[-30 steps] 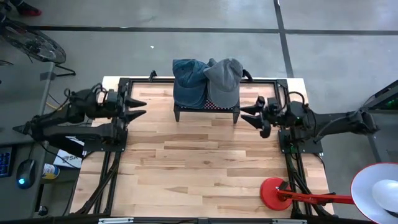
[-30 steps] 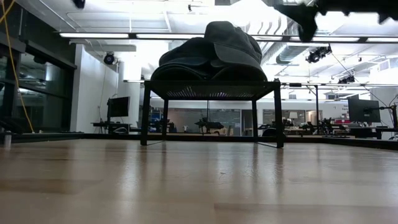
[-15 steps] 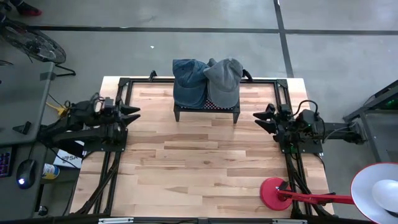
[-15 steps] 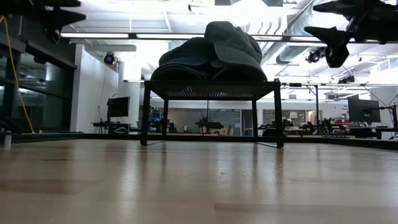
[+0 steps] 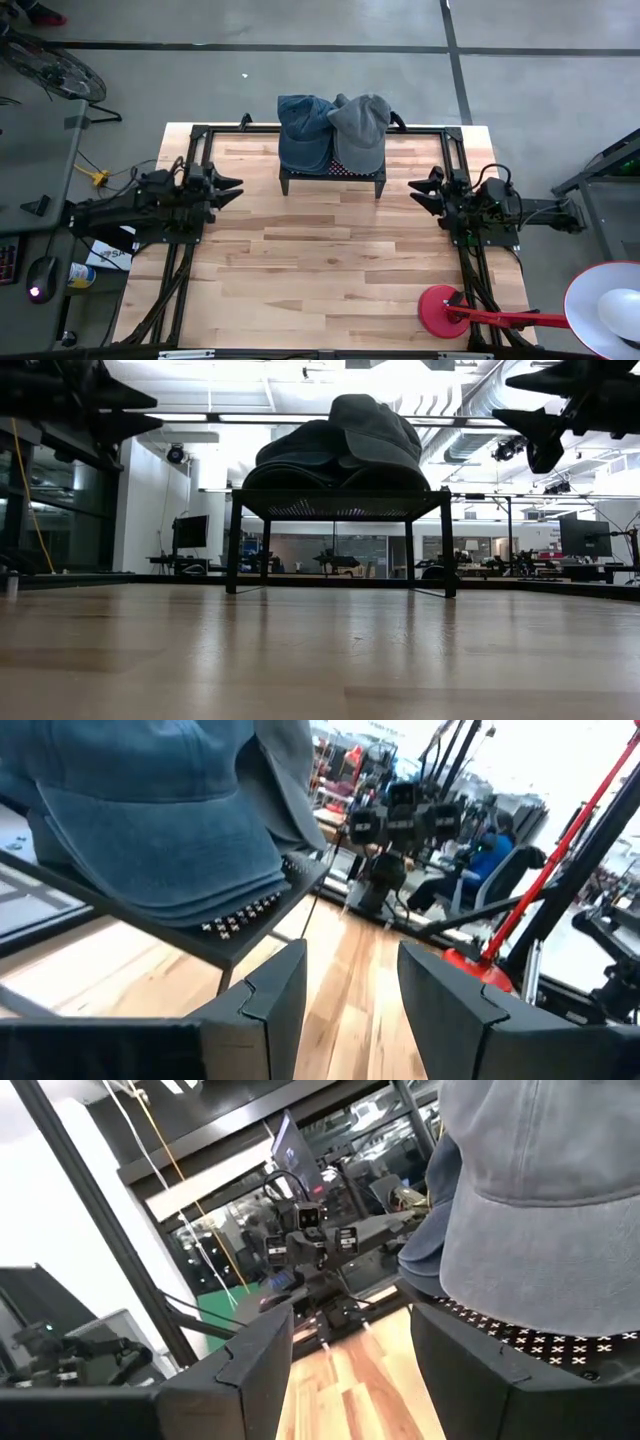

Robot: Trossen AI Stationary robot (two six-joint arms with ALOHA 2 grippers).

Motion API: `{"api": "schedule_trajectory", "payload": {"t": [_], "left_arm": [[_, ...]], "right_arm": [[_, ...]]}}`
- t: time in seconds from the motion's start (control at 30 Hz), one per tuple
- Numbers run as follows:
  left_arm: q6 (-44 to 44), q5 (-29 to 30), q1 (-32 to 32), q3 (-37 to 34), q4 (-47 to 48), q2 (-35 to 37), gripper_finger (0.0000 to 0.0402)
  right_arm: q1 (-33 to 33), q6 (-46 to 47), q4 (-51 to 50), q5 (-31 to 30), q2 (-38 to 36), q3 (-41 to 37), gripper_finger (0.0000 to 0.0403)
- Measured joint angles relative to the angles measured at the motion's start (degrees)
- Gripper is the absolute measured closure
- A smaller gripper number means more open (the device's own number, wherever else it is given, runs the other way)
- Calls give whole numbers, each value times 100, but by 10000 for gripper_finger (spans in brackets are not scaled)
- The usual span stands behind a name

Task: Pick & Place hat
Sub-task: Return to Home Position

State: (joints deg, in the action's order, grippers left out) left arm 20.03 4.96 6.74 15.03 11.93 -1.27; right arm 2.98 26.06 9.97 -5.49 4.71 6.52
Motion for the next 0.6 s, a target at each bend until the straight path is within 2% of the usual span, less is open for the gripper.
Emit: {"api": "schedule_trajectory", "payload": {"t": [0.43,0.6], "left_arm": [[4,467,0,-326,-196,3,246],[284,460,0,-326,-195,3,246]], "right_arm": [[-2,-337,-148,-91,280,0,206],[-2,-481,464,52,471,2,206]]}}
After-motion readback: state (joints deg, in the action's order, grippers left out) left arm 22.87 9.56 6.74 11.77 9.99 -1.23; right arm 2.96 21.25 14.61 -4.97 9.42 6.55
